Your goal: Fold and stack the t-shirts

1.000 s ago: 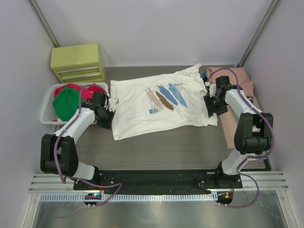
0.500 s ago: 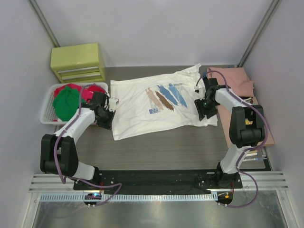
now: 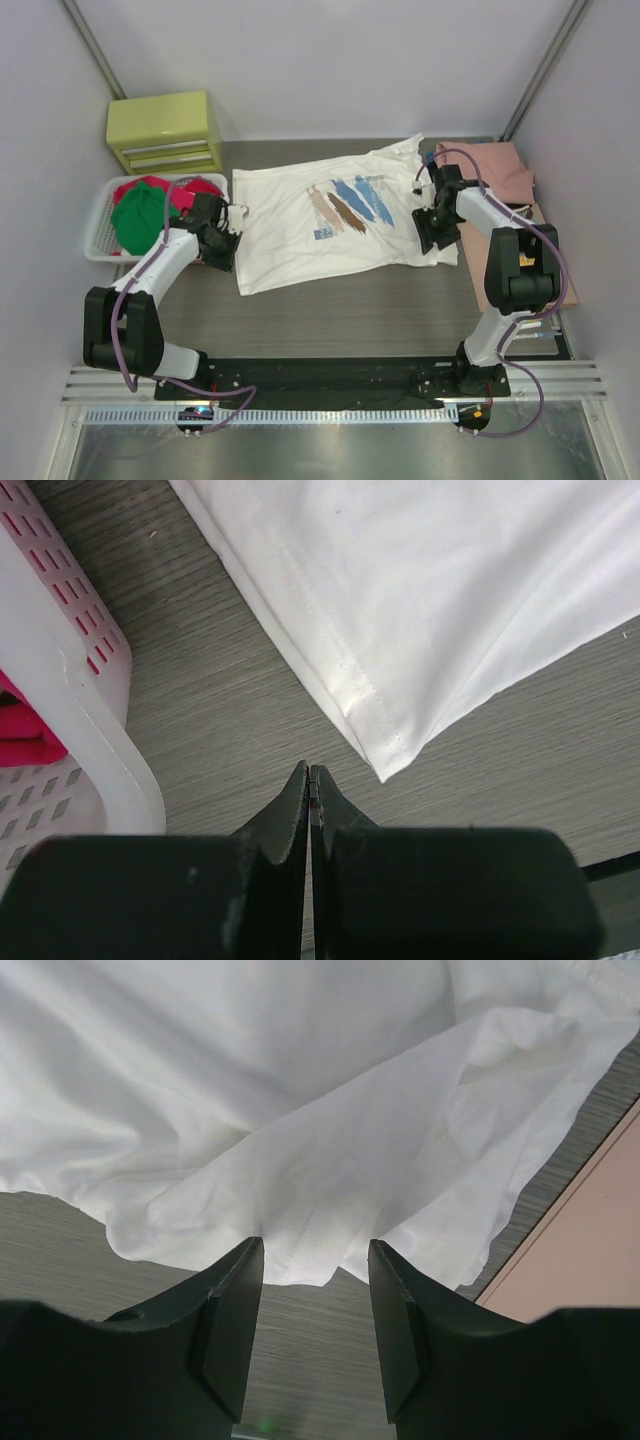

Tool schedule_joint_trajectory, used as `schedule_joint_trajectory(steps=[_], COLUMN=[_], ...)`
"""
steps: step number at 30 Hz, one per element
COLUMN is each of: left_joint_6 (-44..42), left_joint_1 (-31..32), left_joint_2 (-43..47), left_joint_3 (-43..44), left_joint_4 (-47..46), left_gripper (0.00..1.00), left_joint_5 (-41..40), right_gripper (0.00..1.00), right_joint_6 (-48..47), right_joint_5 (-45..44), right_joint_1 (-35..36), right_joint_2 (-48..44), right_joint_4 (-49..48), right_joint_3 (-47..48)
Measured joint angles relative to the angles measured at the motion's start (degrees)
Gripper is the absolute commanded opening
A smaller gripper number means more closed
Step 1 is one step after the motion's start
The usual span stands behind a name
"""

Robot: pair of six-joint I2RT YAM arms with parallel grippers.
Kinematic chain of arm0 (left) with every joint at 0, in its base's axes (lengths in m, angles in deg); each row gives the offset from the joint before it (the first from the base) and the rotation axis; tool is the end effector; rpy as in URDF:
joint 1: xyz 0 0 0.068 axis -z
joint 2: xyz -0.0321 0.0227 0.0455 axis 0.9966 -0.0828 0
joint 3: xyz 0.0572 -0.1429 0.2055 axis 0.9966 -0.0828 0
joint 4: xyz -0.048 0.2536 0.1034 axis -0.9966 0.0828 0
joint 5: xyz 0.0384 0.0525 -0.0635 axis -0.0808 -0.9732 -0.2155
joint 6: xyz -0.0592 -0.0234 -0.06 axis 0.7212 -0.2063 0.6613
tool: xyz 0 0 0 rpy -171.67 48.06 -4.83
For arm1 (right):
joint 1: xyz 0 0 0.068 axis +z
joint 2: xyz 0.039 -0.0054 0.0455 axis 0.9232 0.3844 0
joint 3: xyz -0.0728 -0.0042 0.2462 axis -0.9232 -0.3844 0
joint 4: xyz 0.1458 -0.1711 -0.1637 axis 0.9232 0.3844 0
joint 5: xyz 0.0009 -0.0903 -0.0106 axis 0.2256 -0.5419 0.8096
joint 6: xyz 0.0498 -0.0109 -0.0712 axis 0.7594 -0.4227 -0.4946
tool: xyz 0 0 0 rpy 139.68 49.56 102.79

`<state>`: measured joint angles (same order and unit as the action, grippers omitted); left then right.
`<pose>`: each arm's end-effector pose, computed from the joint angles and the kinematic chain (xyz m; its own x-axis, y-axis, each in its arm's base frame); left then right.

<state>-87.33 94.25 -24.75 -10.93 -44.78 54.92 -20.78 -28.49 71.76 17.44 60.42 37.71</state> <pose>0.2935 -0.0568 0.1564 -0.8893 0.2563 -0.3788 0.3070 0.9484 -0.0791 0.3632 0.0333 0.1292 -0.9209 -0.2994 -0.2498 -0.3122 0.9499 0.0126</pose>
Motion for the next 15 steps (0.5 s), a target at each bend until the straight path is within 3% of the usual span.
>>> schedule_joint_trajectory(steps=[9, 10, 11, 14, 15], left_joint_6=[0.02, 0.02, 0.02, 0.02, 0.00], left_joint_1=[0.00, 0.00, 0.00, 0.00, 0.00], left_joint_2=[0.00, 0.00, 0.00, 0.00, 0.00], left_joint_3=[0.00, 0.00, 0.00, 0.02, 0.00], left_joint_4=[0.00, 0.00, 0.00, 0.00, 0.02], left_gripper=[0.00, 0.00, 0.00, 0.00, 0.00], left_joint_5=[0.00, 0.02, 0.02, 0.00, 0.00], right_gripper=[0.48, 0.41, 0.22, 0.01, 0.01], right_joint_6=[-0.09, -0.09, -0.02, -0.15, 0.24], right_joint_5=[-0.15, -0.11, -0.04, 0.76, 1.27], right_joint_1=[-0.37, -0.37, -0.37, -0.37, -0.37], right_joint_2=[-0.13, -0.13, -0.11, 0.74, 1.49], right_joint_4=[0.26, 0.24, 0.26, 0.24, 0.26], right_joint_3=[-1.25, -1.25, -1.25, -1.14, -1.01])
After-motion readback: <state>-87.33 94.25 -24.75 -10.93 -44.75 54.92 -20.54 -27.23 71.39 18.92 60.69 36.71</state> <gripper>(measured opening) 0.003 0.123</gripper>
